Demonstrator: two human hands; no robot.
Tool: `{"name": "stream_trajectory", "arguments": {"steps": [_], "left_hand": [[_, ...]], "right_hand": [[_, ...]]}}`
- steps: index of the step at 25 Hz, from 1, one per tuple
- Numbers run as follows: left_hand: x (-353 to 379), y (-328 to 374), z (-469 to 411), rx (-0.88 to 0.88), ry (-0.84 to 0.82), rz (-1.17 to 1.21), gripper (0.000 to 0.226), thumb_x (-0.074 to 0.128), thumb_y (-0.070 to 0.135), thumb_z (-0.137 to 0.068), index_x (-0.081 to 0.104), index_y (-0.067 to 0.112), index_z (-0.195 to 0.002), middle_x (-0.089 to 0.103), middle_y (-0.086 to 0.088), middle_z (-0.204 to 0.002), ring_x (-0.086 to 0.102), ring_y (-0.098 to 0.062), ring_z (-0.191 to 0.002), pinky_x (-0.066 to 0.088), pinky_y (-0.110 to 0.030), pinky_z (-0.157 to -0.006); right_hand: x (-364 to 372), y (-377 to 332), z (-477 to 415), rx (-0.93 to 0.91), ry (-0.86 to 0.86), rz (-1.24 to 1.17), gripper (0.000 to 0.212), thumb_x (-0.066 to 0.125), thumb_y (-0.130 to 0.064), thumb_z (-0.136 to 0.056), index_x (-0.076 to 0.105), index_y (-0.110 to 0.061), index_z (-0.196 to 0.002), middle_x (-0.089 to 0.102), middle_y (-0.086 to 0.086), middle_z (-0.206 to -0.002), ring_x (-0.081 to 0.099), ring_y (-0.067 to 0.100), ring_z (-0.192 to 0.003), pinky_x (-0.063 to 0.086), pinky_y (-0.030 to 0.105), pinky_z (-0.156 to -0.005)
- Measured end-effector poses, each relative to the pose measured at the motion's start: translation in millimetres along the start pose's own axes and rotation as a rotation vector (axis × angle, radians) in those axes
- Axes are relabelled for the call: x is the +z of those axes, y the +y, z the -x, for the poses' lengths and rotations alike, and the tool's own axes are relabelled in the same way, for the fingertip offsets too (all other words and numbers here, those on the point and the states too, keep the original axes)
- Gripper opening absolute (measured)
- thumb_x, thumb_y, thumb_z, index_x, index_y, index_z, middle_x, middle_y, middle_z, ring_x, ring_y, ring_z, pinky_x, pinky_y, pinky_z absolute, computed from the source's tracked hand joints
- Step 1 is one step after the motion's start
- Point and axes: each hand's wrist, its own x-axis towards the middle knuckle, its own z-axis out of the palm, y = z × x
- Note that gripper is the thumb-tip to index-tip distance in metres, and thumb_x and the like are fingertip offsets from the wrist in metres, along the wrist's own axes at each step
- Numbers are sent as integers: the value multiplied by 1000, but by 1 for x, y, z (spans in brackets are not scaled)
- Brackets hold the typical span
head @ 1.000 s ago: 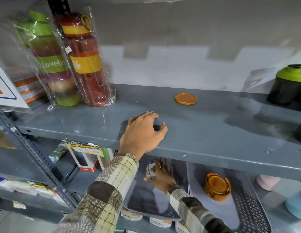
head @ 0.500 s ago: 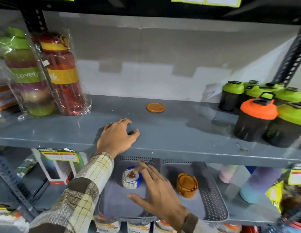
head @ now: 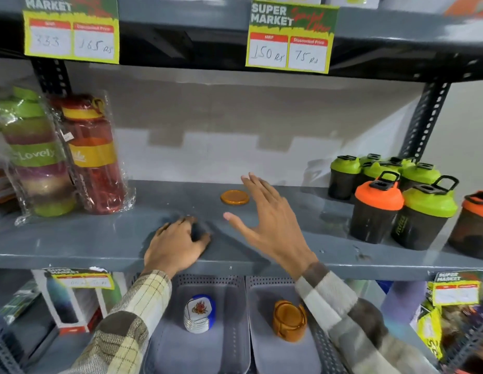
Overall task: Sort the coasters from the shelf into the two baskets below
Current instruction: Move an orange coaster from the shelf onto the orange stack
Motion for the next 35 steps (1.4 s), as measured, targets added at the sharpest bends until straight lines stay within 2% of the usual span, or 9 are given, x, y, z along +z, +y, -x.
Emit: {"name": "stream_trajectory", "arguments": {"steps": [5,9,13,17,20,25,29,31,35], "left_hand": [[-1,-1,-1,-3,40,49,51,49,54,-90,53,30,-134,53,8,-140,50,-20,-124,36,-36,-103],[1,-4,-4,-2,63,68,49,49,55,-89,54,32,-132,56,10,-136,52,-19,-122,36,-37,-103],[2,-4,-4,5,82,67,48,49,54,-90,55,31,-131,56,9,-137,52,-18,-123,34,-36,-105],[3,-4,-5,14,85,67,48,49,53,-92,53,30,-134,51,10,-142,48,-18,-127,30,-36,-108],[4,-6,-7,19,86,65,49,48,53,-92,53,30,-134,50,10,-144,47,-18,-129,29,-36,-109],[5,-6,-6,23,84,60,49,48,52,-91,54,29,-134,52,10,-142,48,-17,-128,29,-36,-109],[3,-5,-4,25,78,57,48,47,51,-92,54,29,-134,52,10,-142,48,-17,-128,29,-36,-110],[3,-5,-5,29,76,54,48,47,51,-92,54,29,-134,51,9,-143,47,-17,-128,28,-36,-110],[3,-6,-5,36,64,48,50,46,52,-92,54,27,-135,52,8,-142,48,-17,-128,29,-37,-110]], "right_hand": [[50,39,-58,102,-146,107,84,56,-63,-92,28,-17,-156,34,7,-162,31,26,-149,34,49,-117],[75,53,-87,209,-319,81,91,62,-61,-88,22,-16,-156,48,11,-149,43,32,-139,35,48,-113],[91,67,-109,296,-372,66,90,68,-64,-82,28,-18,-148,55,14,-137,46,34,-131,37,48,-109],[107,79,-109,340,-374,43,94,71,-65,-78,27,-20,-149,46,16,-143,38,35,-137,32,47,-113],[114,84,-111,329,-374,7,86,66,-63,-83,28,-20,-148,49,15,-144,37,36,-139,28,48,-114],[116,86,-111,362,-313,-75,76,69,-57,-82,32,-22,-138,56,12,-131,41,32,-132,28,43,-105],[108,82,-109,449,-268,-229,68,78,-48,-68,32,-24,-112,59,5,-104,52,31,-112,44,36,-86],[98,76,-107,372,-252,-248,72,83,-45,-64,31,-23,-108,56,4,-96,53,29,-104,45,36,-80],[67,60,-92,194,-154,-240,79,91,-39,-57,30,-27,-107,55,6,-107,52,28,-103,49,38,-80]]}}
